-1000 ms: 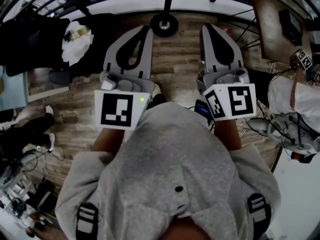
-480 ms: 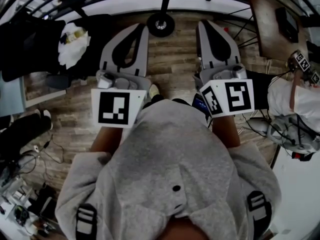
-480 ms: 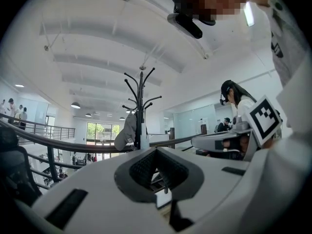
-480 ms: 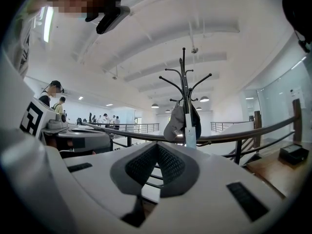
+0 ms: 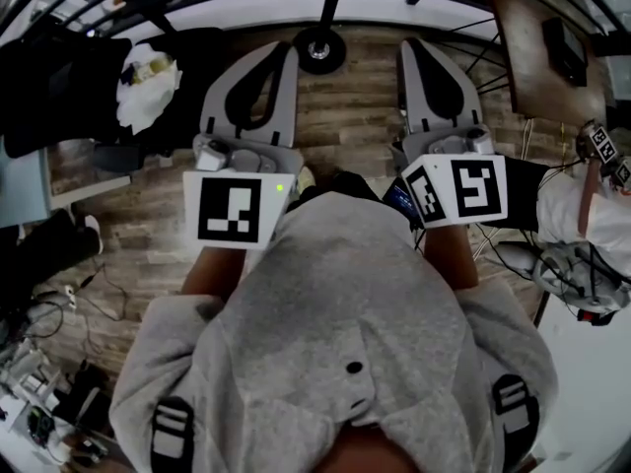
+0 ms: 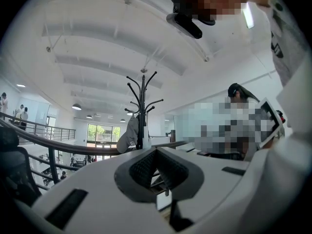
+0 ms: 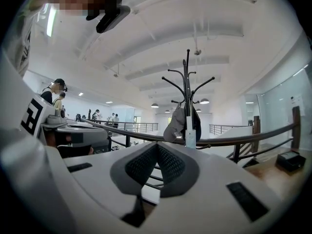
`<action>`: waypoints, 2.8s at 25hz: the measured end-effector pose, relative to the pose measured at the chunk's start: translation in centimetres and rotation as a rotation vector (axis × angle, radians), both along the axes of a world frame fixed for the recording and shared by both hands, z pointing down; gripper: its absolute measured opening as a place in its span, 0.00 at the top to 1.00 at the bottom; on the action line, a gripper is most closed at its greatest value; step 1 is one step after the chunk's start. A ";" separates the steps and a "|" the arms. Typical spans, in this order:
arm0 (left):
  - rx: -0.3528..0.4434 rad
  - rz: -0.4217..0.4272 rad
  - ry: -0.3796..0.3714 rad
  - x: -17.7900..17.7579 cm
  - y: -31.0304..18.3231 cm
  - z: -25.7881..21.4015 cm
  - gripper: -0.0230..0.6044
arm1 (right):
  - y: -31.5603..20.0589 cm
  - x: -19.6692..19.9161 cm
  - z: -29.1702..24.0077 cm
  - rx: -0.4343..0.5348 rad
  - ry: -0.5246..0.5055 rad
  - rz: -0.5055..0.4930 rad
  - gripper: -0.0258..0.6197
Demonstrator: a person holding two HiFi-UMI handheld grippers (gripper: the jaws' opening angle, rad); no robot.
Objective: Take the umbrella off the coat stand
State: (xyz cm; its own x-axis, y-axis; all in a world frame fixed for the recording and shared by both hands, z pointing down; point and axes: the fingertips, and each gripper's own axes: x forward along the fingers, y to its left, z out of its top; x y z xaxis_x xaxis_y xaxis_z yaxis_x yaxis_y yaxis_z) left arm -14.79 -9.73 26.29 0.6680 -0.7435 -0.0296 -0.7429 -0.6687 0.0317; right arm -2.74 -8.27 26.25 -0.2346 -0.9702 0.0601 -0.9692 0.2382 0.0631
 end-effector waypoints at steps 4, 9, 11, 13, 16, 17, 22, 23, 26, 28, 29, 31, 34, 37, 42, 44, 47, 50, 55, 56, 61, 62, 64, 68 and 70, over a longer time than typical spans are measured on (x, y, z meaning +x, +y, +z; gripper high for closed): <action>0.012 0.015 0.006 0.5 3.1 -1.9 0.95 | 3.1 0.2 -2.0 0.015 0.011 0.008 0.94; 0.012 0.009 0.003 0.6 0.8 -1.0 0.95 | 0.8 0.7 -1.3 0.018 0.006 0.007 0.94; 0.013 0.003 0.001 0.7 0.5 -0.8 0.95 | 0.6 0.9 -1.2 0.023 0.005 0.006 0.94; 0.014 -0.003 0.004 0.9 0.8 -0.9 0.95 | 0.9 1.3 -1.3 0.027 0.007 0.008 0.94; 0.011 -0.013 0.001 1.4 1.0 -0.9 0.95 | 0.7 2.1 -1.5 0.031 0.003 0.008 0.94; 0.015 -0.016 -0.002 1.7 1.0 -0.9 0.95 | 0.6 2.6 -1.5 0.031 -0.003 0.007 0.94; 0.021 -0.026 -0.017 4.2 -0.2 -0.5 0.95 | -0.5 5.3 -1.0 0.030 -0.017 0.013 0.94; 0.021 -0.028 -0.018 4.7 -0.4 -0.5 0.95 | -0.8 5.8 -0.8 0.028 -0.021 0.012 0.94; 0.028 -0.030 -0.036 6.0 -1.4 -0.7 0.95 | -1.8 7.1 -0.9 0.030 -0.030 0.009 0.94; 0.032 -0.036 -0.041 7.0 -2.1 -0.9 0.95 | -2.5 8.0 -1.1 0.031 -0.034 0.003 0.94; 0.032 -0.039 -0.042 7.4 -2.4 -1.0 0.95 | -2.9 8.4 -1.1 0.029 -0.037 0.000 0.94; 0.029 -0.043 -0.043 8.4 -3.3 -1.1 0.95 | -3.8 9.3 -1.1 0.025 -0.042 -0.006 0.94; 0.018 -0.046 -0.044 9.4 -4.9 -0.9 0.95 | -5.6 10.2 -1.0 0.017 -0.048 -0.017 0.94; 0.004 -0.052 -0.047 10.5 -6.2 -0.5 0.95 | -6.9 11.2 -0.6 0.007 -0.054 -0.025 0.94; -0.009 -0.060 -0.057 12.1 -8.6 -0.2 0.95 | -9.5 12.6 -0.3 -0.004 -0.065 -0.047 0.94; -0.011 -0.063 -0.058 12.4 -9.7 -0.1 0.95 | -10.6 12.9 -0.1 -0.007 -0.066 -0.055 0.94; -0.018 -0.070 -0.065 13.4 -11.0 0.0 0.95 | -12.0 13.6 -0.1 -0.013 -0.071 -0.066 0.94; -0.027 -0.075 -0.068 14.4 -12.5 0.0 0.95 | -13.5 14.5 -0.1 -0.014 -0.082 -0.075 0.94; -0.034 -0.087 -0.078 15.4 -14.8 0.2 0.95 | -16.0 15.5 0.1 -0.015 -0.090 -0.085 0.94; -0.034 -0.091 -0.079 15.6 -15.2 0.3 0.95 | -16.4 15.6 0.2 -0.016 -0.091 -0.089 0.94; -0.033 -0.110 -0.075 16.0 -17.0 0.1 0.95 | -18.4 15.9 0.1 -0.018 -0.092 -0.116 0.94; -0.035 -0.113 -0.082 16.1 -17.2 0.2 0.95 | -18.6 16.0 0.1 -0.018 -0.091 -0.122 0.94; -0.034 -0.119 -0.091 16.5 -17.5 0.1 0.95 | -19.0 16.3 -0.2 -0.012 -0.090 -0.133 0.94; -0.027 -0.132 -0.098 17.3 -17.9 -0.3 0.95 | -19.6 16.9 -0.4 -0.009 -0.082 -0.152 0.94; -0.017 -0.140 -0.103 17.7 -18.2 -0.5 0.95 | -20.0 17.4 -0.4 -0.007 -0.082 -0.162 0.94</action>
State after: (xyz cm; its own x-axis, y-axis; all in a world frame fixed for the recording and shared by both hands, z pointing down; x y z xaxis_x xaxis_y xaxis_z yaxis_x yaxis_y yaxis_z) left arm 2.88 -27.90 25.78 0.5571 -0.8291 0.0473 -0.8283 -0.5589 -0.0390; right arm 14.62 -28.26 25.81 -0.3919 -0.9191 0.0410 -0.9200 0.3915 -0.0171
